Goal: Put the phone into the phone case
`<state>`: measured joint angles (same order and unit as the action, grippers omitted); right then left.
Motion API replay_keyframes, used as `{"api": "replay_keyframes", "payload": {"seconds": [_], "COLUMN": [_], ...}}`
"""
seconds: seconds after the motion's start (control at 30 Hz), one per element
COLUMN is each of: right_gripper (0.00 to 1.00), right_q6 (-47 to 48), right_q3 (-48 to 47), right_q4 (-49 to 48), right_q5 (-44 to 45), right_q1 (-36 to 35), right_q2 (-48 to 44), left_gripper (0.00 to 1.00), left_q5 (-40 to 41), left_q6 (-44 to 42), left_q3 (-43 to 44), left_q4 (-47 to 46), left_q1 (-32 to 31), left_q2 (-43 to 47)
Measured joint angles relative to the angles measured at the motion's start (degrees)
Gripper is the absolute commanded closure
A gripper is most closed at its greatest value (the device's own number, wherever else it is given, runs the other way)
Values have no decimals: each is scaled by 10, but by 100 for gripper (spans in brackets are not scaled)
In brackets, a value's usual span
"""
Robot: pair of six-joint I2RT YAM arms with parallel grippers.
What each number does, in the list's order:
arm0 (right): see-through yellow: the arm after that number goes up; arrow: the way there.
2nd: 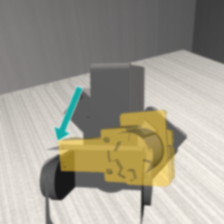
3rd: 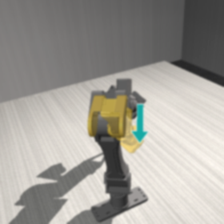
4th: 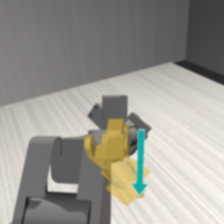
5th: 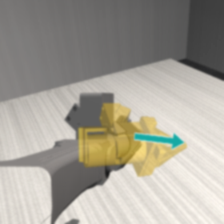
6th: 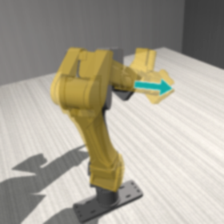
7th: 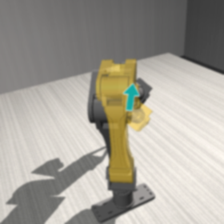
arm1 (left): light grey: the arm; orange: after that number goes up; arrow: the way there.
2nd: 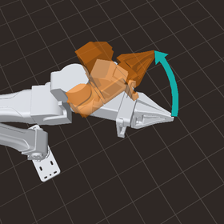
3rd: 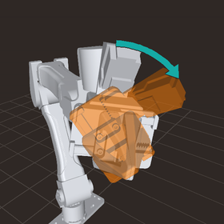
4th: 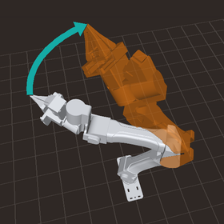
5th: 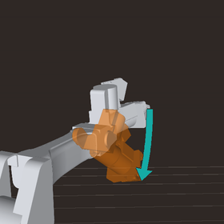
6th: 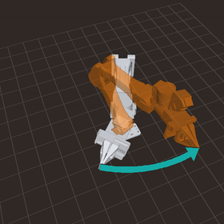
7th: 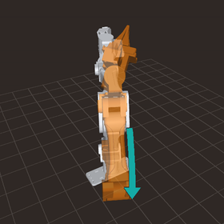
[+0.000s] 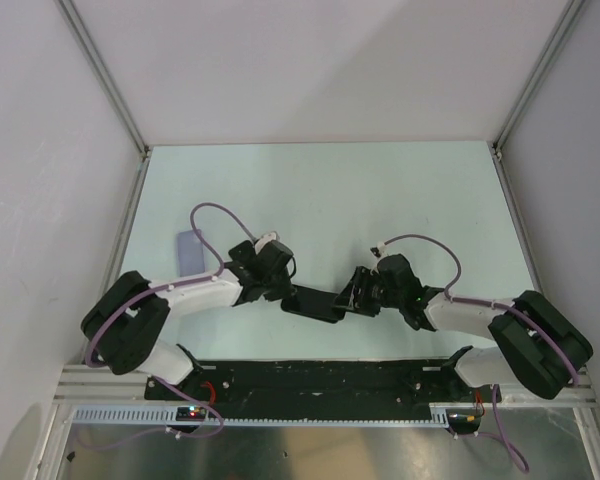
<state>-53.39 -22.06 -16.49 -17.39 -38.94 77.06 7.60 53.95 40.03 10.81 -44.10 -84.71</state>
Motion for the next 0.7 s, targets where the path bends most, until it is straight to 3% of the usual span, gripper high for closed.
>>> {"api": "replay_keyframes", "payload": {"seconds": [0.1, 0.23, 0.47, 0.7], "right_gripper": [47, 47, 48, 49], "right_q6": [1, 2, 0, -6], "right_q3": [0, 0, 0, 1], "right_q4": [7, 14, 11, 7], "right_q5": [-9, -18, -42, -59], "right_q1": [3, 7, 19, 28], "right_q2": [-12, -12, 6, 7], "left_gripper": [74, 70, 77, 81], "left_q5": [-10, -24, -19, -10], "left_q6": [-5, -16, -45, -107], "left_q3": [-2, -2, 0, 0], "left_q4": [19, 44, 94, 130], "left_q1": [-5, -11, -12, -13], "left_q2": [13, 35, 103, 103]}}
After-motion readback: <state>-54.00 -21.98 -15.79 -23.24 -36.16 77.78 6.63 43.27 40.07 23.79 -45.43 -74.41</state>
